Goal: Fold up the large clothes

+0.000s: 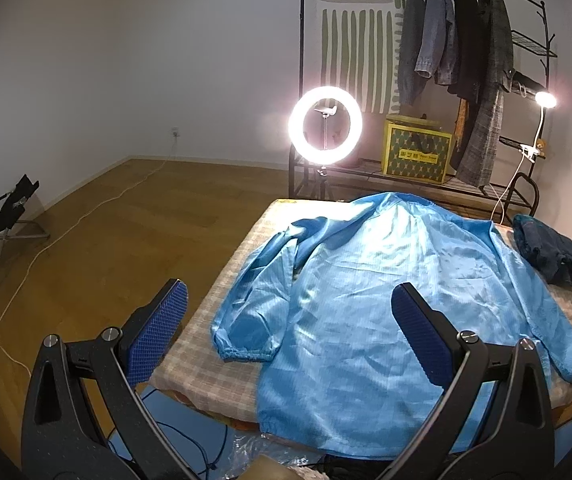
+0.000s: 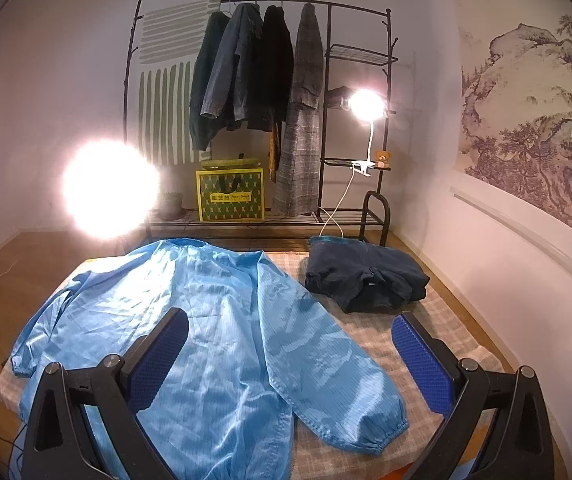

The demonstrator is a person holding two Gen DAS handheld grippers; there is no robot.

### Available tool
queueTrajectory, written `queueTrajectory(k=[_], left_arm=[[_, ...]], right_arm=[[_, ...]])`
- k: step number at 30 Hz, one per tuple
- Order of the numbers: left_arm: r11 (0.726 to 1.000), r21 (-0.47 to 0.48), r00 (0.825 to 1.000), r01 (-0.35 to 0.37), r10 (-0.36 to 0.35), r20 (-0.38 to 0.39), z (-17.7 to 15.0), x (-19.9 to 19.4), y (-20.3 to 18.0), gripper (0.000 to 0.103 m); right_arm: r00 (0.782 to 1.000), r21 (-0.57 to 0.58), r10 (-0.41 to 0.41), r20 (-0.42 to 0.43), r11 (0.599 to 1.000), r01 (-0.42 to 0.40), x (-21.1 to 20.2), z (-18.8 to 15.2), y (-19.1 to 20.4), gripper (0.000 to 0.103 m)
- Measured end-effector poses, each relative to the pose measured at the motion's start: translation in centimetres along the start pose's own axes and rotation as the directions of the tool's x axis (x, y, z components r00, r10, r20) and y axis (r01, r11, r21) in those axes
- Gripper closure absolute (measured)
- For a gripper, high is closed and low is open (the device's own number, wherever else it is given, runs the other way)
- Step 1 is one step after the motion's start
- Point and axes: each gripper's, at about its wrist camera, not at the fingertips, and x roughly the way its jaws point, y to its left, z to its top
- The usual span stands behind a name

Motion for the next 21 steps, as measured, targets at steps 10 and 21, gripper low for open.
queueTrajectory(k=[10, 21], left_arm=[[0.996, -0.074, 0.999, 0.040, -0.041, -0.021, -0.7, 3.2, 4.4, 0.000], [0.956, -0.286, 0.967, 0.058, -0.125, -0.223, -3.9, 13.7, 13.0, 0.020]], right_arm=[[0.999, 0.015, 0.031, 0.021, 0.999, -0.032, 0.6, 0.1, -0.1, 0.000], [0.984, 0.083, 0.179, 0.002, 0.980, -0.178, 3.5, 0.9, 0.1, 0.000]])
